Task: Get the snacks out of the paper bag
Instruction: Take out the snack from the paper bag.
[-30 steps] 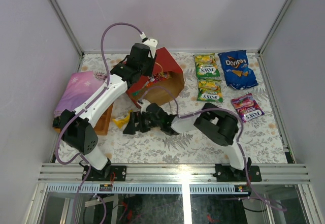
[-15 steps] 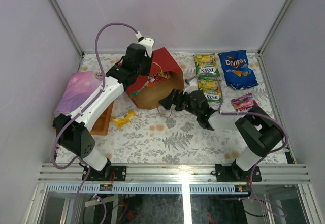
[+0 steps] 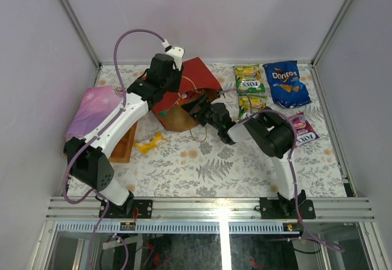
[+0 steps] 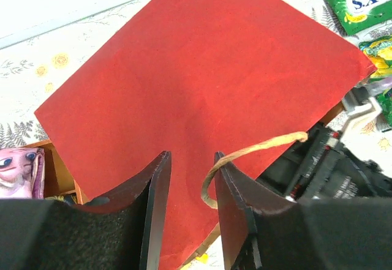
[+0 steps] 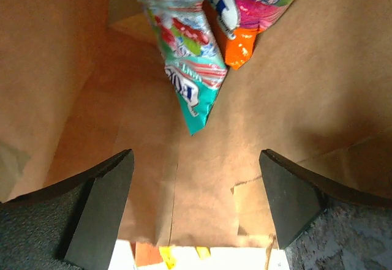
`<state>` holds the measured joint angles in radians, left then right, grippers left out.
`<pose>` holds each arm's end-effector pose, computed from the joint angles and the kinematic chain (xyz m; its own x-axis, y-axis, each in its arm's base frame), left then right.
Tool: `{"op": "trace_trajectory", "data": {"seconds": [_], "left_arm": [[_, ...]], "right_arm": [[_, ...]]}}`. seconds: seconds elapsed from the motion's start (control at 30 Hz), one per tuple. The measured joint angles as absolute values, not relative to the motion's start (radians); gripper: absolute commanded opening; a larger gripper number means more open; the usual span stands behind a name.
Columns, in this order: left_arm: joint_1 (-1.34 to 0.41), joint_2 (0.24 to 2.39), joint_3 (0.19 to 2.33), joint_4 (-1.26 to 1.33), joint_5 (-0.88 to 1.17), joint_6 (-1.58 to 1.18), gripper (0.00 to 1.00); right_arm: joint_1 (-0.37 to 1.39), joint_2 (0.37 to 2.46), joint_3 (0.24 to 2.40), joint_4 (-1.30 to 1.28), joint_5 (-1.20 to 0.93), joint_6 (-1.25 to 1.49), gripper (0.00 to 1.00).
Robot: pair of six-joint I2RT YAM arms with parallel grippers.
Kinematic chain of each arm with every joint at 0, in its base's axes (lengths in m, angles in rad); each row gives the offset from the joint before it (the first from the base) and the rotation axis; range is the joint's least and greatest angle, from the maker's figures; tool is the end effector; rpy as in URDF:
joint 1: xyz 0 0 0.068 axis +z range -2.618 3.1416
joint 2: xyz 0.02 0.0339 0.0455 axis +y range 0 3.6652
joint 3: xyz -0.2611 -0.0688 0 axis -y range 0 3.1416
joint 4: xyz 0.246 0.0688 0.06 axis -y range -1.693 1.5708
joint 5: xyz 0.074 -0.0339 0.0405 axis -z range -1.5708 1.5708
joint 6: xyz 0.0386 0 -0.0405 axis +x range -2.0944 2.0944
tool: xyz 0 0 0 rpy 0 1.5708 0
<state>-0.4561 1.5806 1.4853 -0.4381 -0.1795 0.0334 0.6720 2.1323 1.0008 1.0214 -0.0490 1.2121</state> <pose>0.3348 -0.1566 0.3540 -0.4464 0.2556 -0.8576 0.3104 0.9431 0.1195 0.3352 0.2691 0.1250 -0.6481 0.6795 -0.3439 -0.1511 0.3278 0.9326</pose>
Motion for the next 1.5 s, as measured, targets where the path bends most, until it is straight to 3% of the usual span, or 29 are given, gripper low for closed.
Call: {"op": "trace_trajectory", "data": {"seconds": [0.77, 0.87, 0.93, 1.07, 1.13, 1.3, 1.5], "left_arm": [[-0.45, 1.581, 1.485, -0.434, -0.164, 0.033, 0.34], [-0.45, 1.581, 1.485, -0.433, -0.164, 0.033, 0.34], [-0.45, 1.581, 1.485, -0.433, -0.163, 0.033, 0.34], [-0.45, 1.581, 1.485, -0.432, -0.163, 0.033, 0.34], [-0.45, 1.581, 1.485, -0.432, -0.164, 0.033, 0.34], [-0.446, 1.581, 1.485, -0.432, -0.164, 0.03, 0.35], [-0.436, 1.581, 1.485, -0.431, -0.164, 0.021, 0.35]], "right_arm": [[0.707, 2.447, 1.523, 0.84, 0.172, 1.118, 0.71], [0.709, 2.465, 1.556, 0.819, 0.175, 1.103, 0.61], [0.711, 2.476, 1.571, 0.819, 0.173, 1.096, 0.5], [0.712, 2.503, 1.615, 0.82, 0.141, 1.06, 0.11], [0.713, 2.505, 1.624, 0.822, 0.119, 1.042, 0.01], [0.72, 2.481, 1.562, 0.869, 0.085, 1.024, 0.0], [0.742, 2.286, 1.273, 0.928, 0.057, 0.986, 0.0]]}}
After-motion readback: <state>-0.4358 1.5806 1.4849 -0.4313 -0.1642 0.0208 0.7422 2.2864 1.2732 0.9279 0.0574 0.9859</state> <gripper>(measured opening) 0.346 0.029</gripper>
